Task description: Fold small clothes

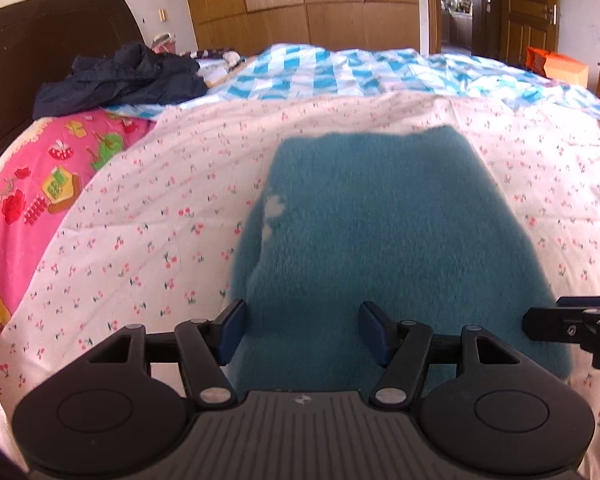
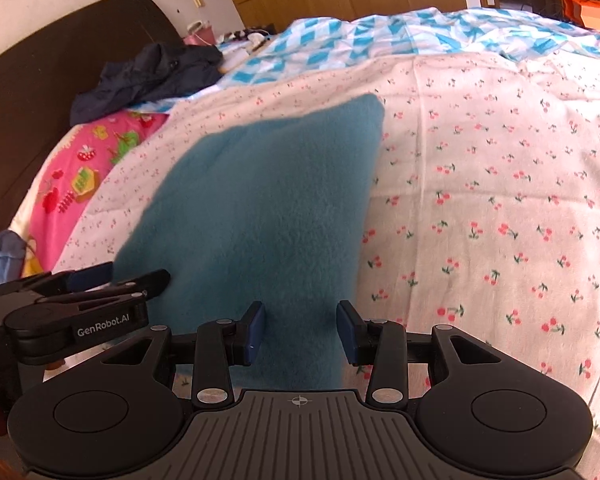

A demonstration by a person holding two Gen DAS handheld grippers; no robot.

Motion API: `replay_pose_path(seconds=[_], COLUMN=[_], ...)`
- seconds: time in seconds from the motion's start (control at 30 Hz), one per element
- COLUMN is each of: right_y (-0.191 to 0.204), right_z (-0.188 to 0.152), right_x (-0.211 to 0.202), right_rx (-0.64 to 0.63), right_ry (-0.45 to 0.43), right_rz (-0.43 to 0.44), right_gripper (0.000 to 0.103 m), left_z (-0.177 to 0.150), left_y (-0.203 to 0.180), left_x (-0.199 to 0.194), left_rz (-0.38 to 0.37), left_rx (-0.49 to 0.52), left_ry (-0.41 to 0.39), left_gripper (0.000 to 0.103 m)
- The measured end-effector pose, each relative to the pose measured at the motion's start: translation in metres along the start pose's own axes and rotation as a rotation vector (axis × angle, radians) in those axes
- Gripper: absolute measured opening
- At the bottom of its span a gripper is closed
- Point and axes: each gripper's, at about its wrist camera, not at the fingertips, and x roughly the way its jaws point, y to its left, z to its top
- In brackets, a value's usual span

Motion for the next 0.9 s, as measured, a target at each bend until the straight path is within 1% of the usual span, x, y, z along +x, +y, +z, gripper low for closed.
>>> replay_pose_path(seconds=[0.13,0.2,0.27,0.4,0.5,0.6,0.77,0.9], right_y=[0.001,0.003,0.002,0.003,0.006,0.005,0.005,0.005], right_z=[-0.005,-0.009,-0.01,-0.012,-0.015,-0.018,-0.023,-0.026], right_x=[-0.009,-0.007,-0.004,-0.014,-0.019,-0.017,-0.02,-0.021], right_rx=[-0.007,-0.027,-0.018,-0.002,-0.022,-0.013,-0.004,-0.004], right_ry=[-0.018,-0.002,0.016,-0.001,-0.011,0.0,0.01,0.013], right_rz=[0.011,-0.005,-0.009,0.006,0.0,-0.009,-0.011,-0.017], right_gripper=[0.039,0.039,0.039,0.039,0.04,0.04,0.04,0.041], left_z=[-0.003,-0.006,-0.009,-0.011,-0.013,-0.017,-0.023,-0.024], left_y=[0.004,0.004,0.003,0.006,0.003,0.003,0.007,0.01], left_x=[-0.007,-0.009,-0.007,-0.013,-0.021,-0.027,-0.025,-0.021], left_rz=[-0.016,-0.016,-0.016,-0.026,-0.027,-0.03,-0.036,-0.036], left_rx=[-0.02,-0.005,0.008,-0.014,0.007,0.022,0.008,-0.007], left_ry=[-0.005,0.0,0.013,0.021,0.007,0.005,0.026,0.043], left_gripper=[0.066,0.066,0.066,0.066,0.066,0.066,0.067,0.07])
